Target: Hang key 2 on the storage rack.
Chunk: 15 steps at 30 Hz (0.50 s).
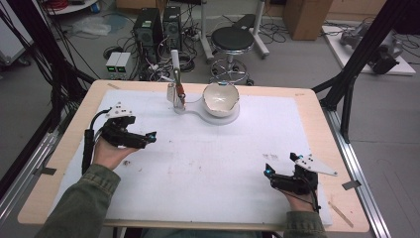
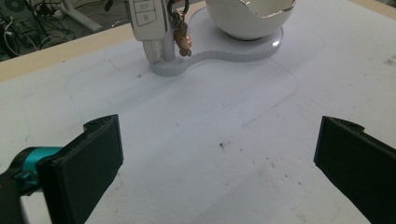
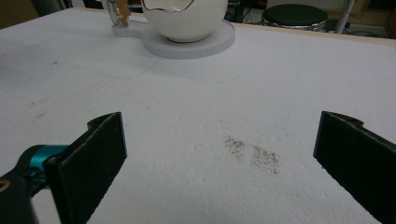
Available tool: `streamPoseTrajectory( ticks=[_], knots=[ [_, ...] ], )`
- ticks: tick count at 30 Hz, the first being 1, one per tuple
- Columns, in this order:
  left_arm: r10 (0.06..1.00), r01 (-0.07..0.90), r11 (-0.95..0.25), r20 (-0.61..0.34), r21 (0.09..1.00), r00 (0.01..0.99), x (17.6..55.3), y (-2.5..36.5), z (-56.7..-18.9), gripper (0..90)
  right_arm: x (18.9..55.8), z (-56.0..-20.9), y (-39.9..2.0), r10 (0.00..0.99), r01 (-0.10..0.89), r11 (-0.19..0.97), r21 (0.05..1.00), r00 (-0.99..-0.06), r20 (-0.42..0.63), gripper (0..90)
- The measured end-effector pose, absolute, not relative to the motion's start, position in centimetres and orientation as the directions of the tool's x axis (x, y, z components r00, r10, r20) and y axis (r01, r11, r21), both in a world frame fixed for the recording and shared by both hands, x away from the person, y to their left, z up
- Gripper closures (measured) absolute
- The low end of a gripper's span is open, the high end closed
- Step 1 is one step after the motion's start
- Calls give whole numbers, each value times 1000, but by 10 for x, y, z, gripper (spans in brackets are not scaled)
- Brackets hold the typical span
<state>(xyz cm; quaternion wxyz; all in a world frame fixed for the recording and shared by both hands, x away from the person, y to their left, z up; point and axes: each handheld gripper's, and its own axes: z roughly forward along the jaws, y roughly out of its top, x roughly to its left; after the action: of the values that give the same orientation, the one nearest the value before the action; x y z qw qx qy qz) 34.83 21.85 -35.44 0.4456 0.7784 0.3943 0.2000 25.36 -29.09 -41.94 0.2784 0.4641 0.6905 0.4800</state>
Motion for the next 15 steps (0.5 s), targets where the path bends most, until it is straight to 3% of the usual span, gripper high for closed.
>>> streamPoseTrajectory(
  ticks=[15],
  knots=[
    [801,393,-285,-8,874,599,317,237,-375,18,254,-420,-290,907,374,110,921,-416,60,14]
  ],
)
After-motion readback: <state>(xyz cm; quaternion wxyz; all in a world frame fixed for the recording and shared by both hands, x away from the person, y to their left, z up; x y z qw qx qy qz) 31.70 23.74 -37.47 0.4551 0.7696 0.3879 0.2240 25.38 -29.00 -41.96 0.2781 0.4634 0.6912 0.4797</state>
